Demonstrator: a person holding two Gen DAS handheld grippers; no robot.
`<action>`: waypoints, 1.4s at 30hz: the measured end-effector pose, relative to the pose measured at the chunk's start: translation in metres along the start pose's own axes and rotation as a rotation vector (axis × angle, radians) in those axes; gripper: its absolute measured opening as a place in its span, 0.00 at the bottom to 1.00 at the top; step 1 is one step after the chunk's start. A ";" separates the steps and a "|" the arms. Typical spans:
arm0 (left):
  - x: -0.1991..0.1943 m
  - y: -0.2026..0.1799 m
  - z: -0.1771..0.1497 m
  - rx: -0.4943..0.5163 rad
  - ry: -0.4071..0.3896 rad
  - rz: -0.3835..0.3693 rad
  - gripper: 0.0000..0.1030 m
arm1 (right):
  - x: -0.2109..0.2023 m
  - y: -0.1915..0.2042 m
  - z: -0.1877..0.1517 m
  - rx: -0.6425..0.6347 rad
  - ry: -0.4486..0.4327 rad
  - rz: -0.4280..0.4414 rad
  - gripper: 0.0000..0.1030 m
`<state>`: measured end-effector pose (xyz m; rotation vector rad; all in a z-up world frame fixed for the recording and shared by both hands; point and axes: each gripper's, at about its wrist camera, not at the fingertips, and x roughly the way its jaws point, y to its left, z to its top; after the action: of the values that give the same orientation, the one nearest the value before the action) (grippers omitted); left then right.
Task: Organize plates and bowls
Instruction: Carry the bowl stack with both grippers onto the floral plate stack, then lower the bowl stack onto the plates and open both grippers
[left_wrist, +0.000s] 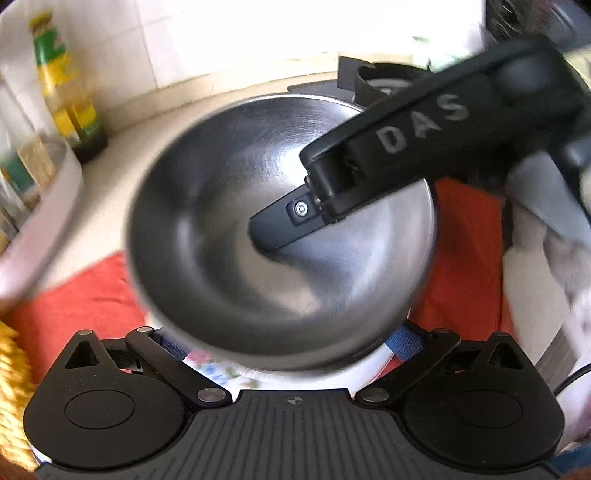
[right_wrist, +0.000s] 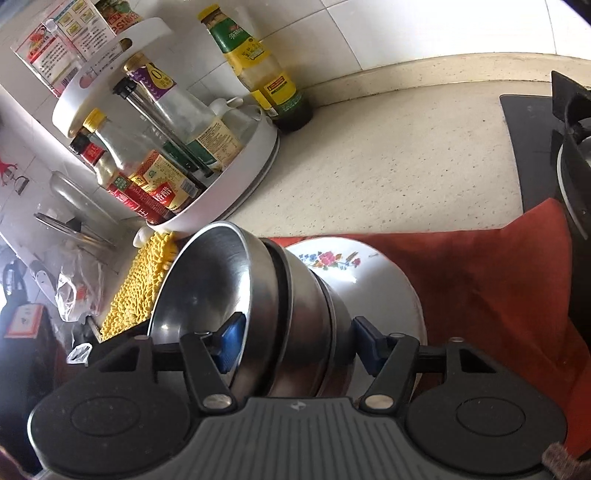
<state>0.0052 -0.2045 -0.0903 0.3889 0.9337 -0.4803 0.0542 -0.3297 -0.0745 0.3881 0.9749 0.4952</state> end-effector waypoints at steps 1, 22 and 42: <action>-0.002 0.000 -0.001 0.020 0.023 0.026 1.00 | -0.001 0.000 -0.001 -0.002 -0.008 -0.003 0.56; -0.068 0.032 -0.030 -0.159 -0.080 0.029 1.00 | -0.039 0.005 -0.015 -0.016 -0.156 -0.044 0.57; -0.126 0.031 -0.038 -0.365 -0.297 0.100 1.00 | -0.125 0.075 -0.089 -0.131 -0.443 -0.200 0.63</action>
<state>-0.0667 -0.1311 -0.0023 0.0292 0.6905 -0.2585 -0.0967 -0.3299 0.0048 0.2631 0.5417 0.2719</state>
